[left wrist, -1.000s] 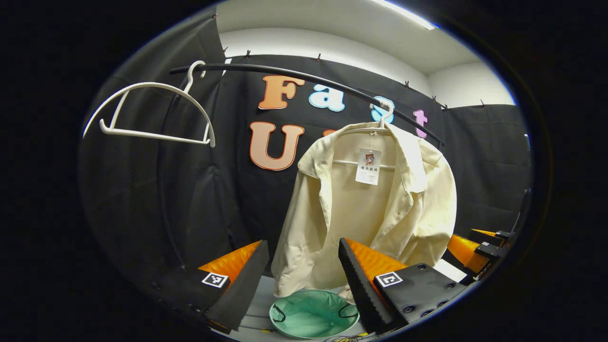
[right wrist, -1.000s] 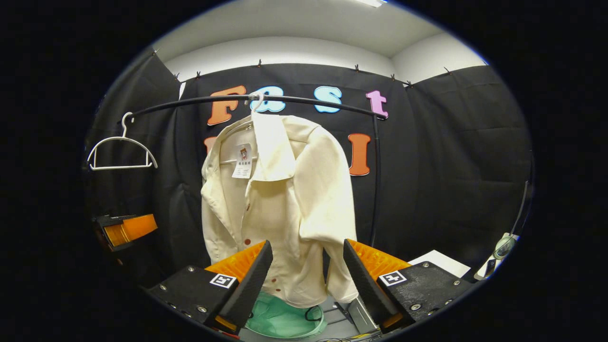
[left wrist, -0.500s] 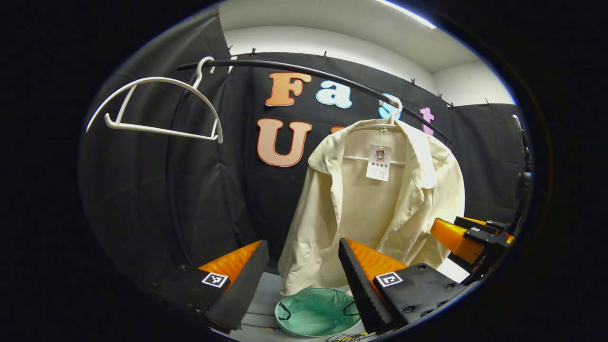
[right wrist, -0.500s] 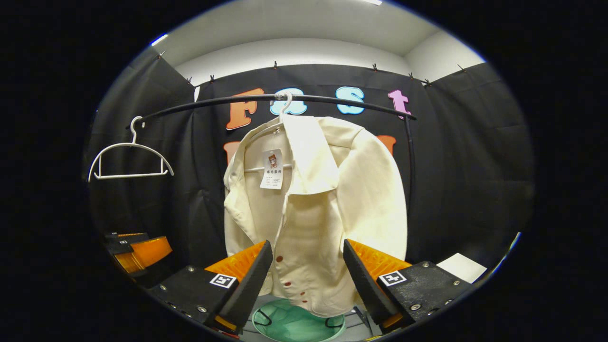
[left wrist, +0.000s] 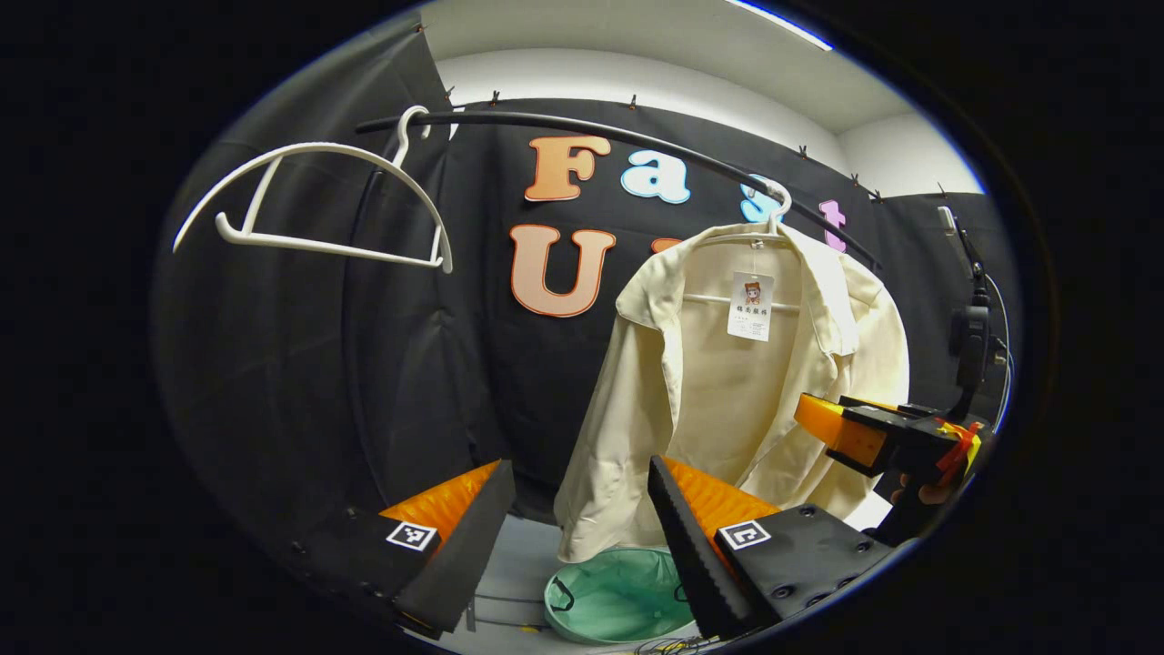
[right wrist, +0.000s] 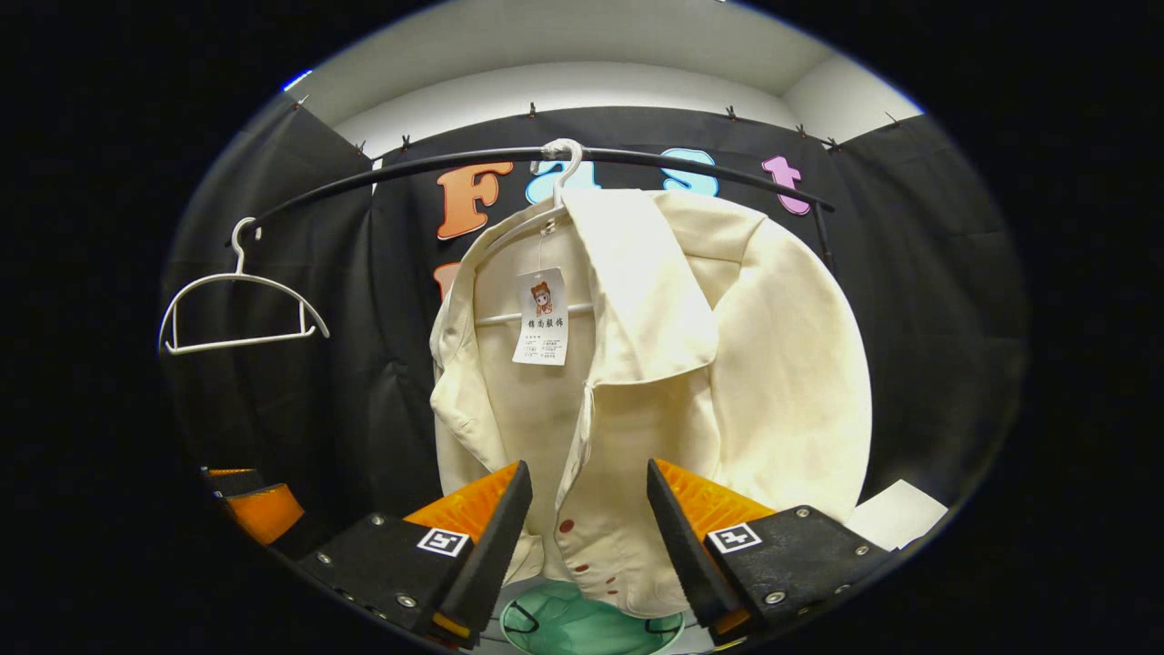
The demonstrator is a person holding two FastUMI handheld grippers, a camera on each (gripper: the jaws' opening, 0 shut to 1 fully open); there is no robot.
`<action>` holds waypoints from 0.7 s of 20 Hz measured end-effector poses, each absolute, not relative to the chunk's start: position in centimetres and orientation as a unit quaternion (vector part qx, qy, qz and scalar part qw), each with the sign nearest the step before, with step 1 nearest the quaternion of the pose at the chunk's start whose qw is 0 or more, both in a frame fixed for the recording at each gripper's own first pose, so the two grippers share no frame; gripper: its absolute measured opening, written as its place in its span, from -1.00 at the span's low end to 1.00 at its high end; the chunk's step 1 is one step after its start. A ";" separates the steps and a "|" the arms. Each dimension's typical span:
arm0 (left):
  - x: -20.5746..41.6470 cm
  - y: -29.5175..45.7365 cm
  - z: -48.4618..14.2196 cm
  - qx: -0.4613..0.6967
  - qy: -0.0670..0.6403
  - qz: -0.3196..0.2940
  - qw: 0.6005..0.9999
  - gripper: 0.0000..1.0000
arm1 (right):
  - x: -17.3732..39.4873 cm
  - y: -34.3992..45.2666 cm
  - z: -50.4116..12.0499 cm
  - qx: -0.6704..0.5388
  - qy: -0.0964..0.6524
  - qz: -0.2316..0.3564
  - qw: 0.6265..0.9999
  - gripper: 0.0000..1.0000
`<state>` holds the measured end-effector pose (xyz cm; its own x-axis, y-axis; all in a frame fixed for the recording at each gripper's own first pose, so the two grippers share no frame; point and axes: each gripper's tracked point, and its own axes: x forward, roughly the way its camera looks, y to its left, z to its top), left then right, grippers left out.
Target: Grasp the clothes on the hanger with both hands and then place them into the laundry hamper below.
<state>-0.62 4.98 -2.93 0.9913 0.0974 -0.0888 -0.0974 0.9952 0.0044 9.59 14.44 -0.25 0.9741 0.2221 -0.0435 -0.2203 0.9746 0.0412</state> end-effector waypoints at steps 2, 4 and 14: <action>-0.5 5.4 -3.1 -0.002 0.047 0.055 0.997 0.94 | 10.7 15.0 -0.2 0.022 0.026 0.119 0.992 0.43; -0.6 5.8 -3.4 -0.003 0.050 0.062 0.997 0.94 | 11.6 15.5 -0.3 0.027 0.030 0.126 0.991 0.25; -0.3 6.6 -3.6 -0.005 0.055 0.072 0.996 1.00 | 13.7 15.6 -2.6 0.036 0.080 0.130 0.988 -0.82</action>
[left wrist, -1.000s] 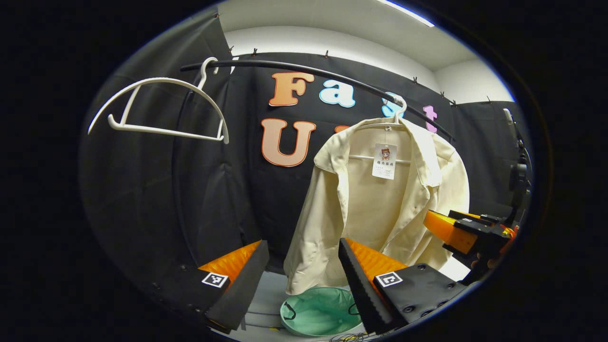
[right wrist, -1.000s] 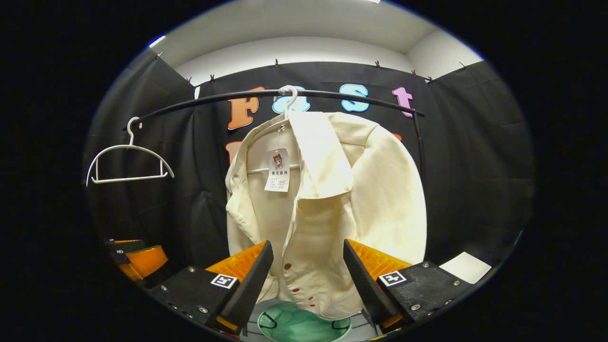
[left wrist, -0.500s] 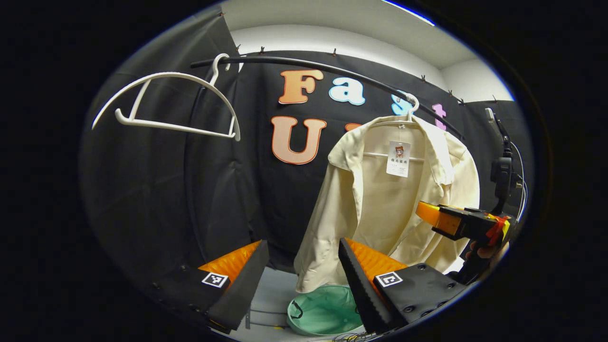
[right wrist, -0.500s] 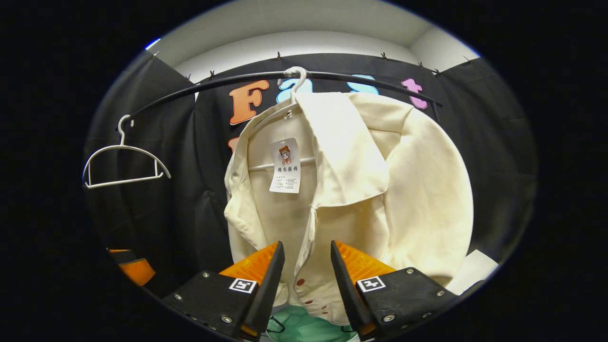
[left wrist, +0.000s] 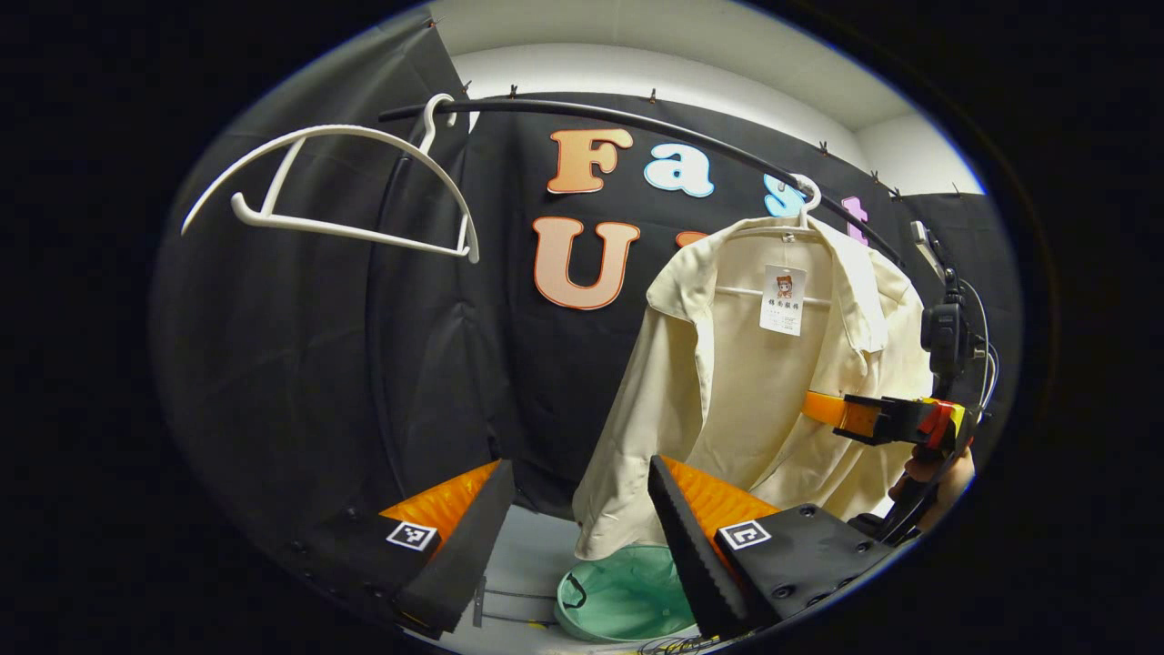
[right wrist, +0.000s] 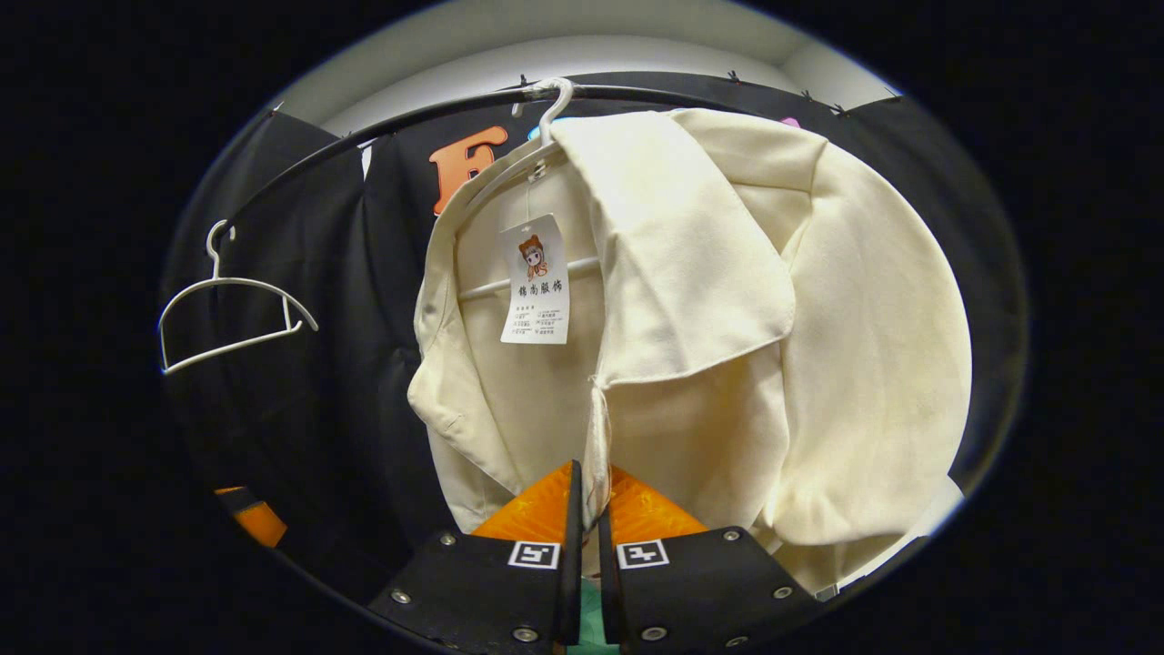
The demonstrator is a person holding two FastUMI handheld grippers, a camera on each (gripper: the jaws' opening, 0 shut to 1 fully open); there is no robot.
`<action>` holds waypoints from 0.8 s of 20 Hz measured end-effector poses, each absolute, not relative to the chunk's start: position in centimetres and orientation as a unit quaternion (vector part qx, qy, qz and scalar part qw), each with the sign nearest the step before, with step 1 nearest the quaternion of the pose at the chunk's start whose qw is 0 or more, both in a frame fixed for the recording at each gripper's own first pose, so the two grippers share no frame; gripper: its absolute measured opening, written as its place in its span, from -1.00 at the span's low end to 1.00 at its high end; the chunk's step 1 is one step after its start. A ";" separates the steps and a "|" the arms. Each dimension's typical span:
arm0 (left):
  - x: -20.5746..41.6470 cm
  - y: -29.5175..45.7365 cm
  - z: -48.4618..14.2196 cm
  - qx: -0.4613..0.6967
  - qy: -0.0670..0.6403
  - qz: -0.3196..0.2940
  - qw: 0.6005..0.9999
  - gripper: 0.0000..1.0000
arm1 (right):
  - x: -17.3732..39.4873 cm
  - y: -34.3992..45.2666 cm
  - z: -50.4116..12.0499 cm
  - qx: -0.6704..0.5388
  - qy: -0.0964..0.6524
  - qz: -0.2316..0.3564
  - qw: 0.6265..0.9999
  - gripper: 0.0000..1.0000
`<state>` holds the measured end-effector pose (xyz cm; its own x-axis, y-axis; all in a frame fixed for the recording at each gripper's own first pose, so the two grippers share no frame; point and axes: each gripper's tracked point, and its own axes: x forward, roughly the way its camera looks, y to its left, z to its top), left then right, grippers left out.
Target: Grasp the clothes on the hanger with both hands and then place them into the laundry hamper below.
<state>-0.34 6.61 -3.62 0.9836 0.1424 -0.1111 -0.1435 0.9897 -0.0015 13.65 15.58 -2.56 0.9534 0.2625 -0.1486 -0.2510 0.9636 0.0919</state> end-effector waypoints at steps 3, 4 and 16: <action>0.5 6.2 -3.4 -0.001 0.052 0.064 0.997 0.94 | 13.3 15.1 -2.3 0.031 0.075 0.127 0.989 -0.97; 0.8 6.0 -3.4 -0.002 0.052 0.059 0.997 0.94 | 13.2 14.7 -2.2 0.031 0.074 0.124 0.989 -0.97; 7.0 0.1 -3.1 -0.007 0.054 -0.028 0.998 0.94 | 11.5 10.6 -0.3 0.031 0.058 0.095 0.993 -0.99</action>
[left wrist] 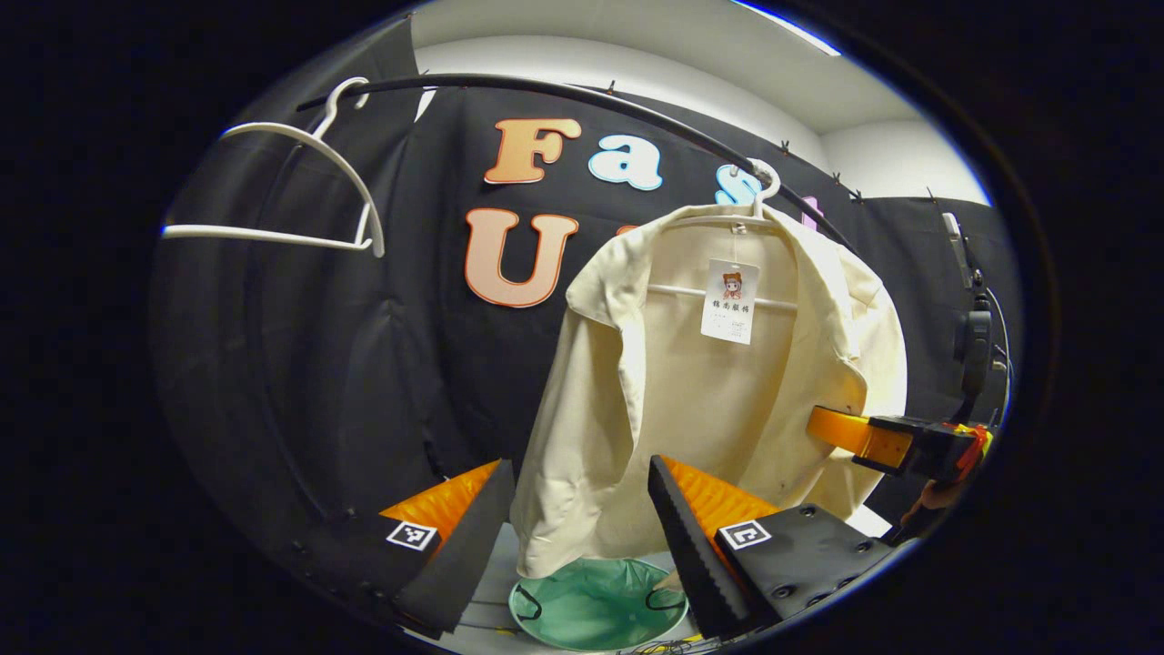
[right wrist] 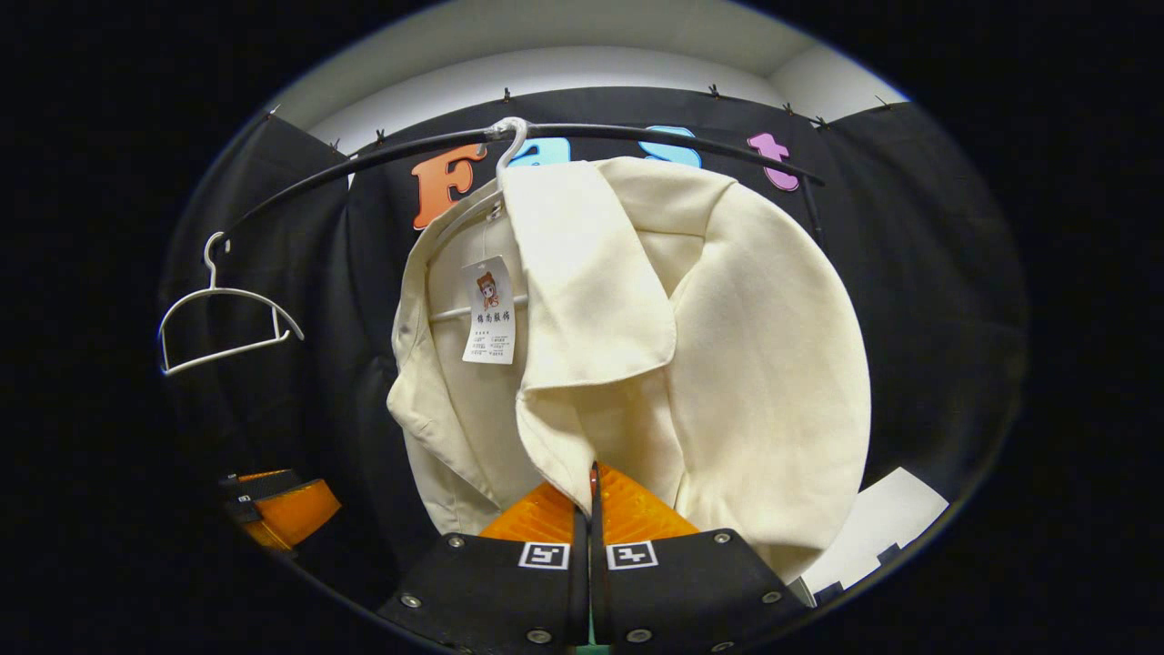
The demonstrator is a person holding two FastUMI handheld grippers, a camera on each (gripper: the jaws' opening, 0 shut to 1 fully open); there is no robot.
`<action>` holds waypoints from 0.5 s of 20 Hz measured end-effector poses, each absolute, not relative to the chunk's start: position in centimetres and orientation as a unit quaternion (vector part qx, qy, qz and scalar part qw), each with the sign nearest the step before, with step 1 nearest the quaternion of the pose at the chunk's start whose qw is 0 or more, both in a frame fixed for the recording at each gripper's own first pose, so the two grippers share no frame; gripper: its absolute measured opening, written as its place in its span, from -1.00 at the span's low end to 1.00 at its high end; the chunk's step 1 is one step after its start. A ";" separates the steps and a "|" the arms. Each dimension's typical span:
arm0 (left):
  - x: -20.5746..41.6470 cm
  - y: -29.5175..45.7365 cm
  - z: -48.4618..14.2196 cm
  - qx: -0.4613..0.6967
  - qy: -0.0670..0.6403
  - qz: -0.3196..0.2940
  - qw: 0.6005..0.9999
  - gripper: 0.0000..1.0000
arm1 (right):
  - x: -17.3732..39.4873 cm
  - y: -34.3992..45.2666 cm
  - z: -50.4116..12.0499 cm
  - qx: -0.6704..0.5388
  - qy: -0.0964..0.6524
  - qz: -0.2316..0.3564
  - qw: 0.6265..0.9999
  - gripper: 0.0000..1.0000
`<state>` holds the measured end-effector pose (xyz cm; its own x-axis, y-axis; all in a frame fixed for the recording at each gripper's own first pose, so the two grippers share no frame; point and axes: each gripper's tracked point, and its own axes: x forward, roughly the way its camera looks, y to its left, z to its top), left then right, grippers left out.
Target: Grasp the clothes on the hanger with both hands and then place them into the laundry hamper below.
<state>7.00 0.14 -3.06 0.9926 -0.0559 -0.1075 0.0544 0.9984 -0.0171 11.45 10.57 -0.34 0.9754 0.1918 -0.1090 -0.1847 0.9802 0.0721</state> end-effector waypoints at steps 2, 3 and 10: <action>8.7 -0.8 -2.8 -0.005 0.053 -0.039 0.998 0.94 | 11.3 10.4 -0.1 0.027 0.055 0.093 0.994 -0.99; 9.5 -1.2 -2.6 -0.003 0.051 -0.044 0.998 0.94 | 11.2 10.3 0.0 0.025 0.054 0.093 0.994 -0.99; 14.7 -2.9 -2.6 0.012 0.048 -0.056 0.997 0.94 | 10.6 9.7 0.7 0.016 0.044 0.089 0.995 -0.99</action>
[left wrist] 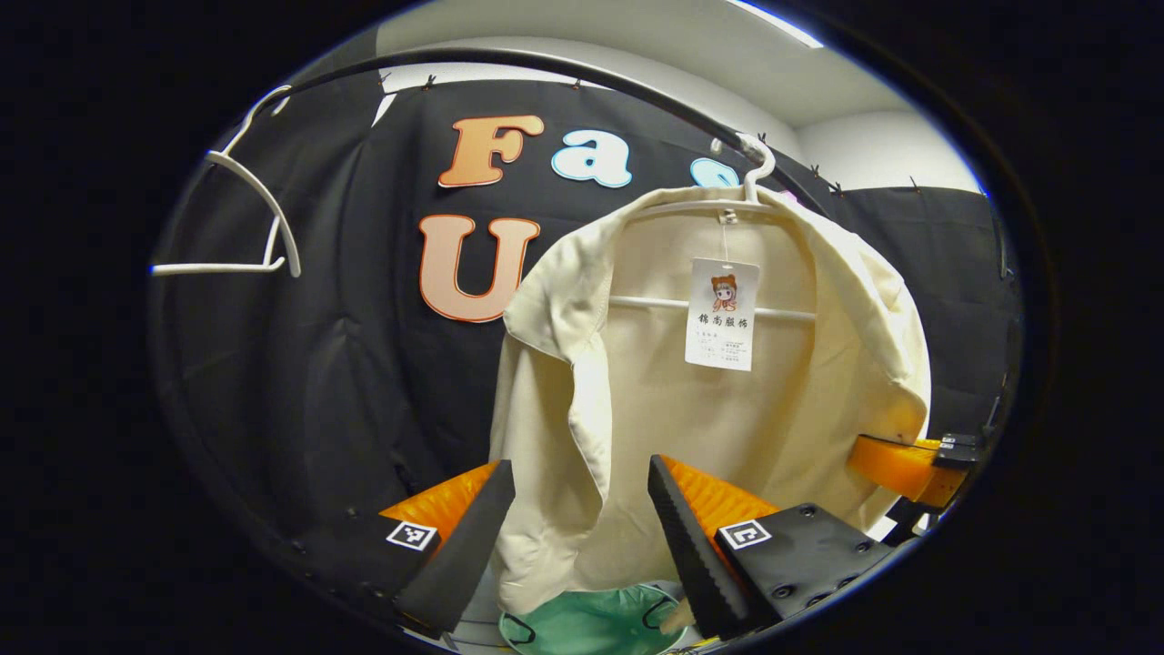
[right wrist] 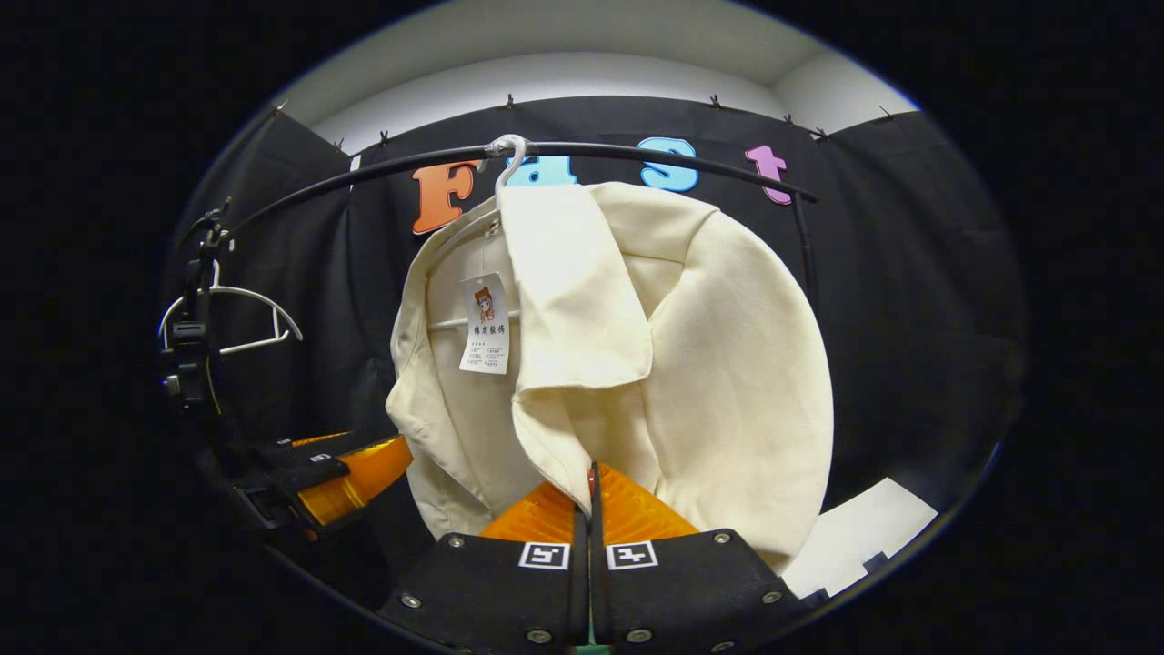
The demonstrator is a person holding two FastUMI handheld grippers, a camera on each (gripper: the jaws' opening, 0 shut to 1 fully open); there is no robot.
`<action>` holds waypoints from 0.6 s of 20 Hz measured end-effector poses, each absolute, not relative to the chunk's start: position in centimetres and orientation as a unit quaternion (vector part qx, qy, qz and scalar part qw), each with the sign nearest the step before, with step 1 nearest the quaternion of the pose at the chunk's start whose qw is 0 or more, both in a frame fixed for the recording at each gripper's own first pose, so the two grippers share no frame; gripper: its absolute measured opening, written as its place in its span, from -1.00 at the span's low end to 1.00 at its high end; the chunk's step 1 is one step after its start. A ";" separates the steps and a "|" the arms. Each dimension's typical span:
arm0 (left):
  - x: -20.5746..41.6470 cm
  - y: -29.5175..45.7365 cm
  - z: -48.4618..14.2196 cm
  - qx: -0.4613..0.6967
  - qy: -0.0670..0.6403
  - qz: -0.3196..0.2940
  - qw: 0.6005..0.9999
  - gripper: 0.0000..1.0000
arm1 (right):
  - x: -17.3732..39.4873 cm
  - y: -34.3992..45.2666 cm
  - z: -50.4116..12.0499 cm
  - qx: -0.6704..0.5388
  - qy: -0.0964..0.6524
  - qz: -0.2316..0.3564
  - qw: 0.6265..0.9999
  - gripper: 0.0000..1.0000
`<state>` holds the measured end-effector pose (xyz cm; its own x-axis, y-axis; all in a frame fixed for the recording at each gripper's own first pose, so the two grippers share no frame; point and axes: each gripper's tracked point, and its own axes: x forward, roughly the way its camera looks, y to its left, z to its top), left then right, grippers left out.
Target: Grasp the clothes on the hanger with both hands and then place them into the laundry hamper below.
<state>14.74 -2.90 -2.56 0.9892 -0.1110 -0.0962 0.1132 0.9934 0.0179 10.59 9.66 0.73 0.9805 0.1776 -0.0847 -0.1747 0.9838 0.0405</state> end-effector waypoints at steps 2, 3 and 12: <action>16.2 -3.1 -2.9 0.001 0.053 -0.054 0.997 0.94 | 10.5 9.5 1.0 0.016 0.041 0.087 0.995 -0.99; 16.9 -3.3 -3.0 -0.003 0.054 -0.054 0.997 0.94 | 10.4 9.5 1.1 0.015 0.040 0.086 0.995 -0.99; 21.9 -4.4 -4.7 -0.017 0.082 -0.067 0.994 0.94 | 10.3 8.5 1.8 0.005 0.030 0.074 0.997 -0.99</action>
<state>21.88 -4.39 -4.72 0.9775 -0.1361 -0.1611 0.1305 0.9904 -0.0451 10.25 8.52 1.77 0.9872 0.1481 -0.0594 -0.1474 0.9890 0.0151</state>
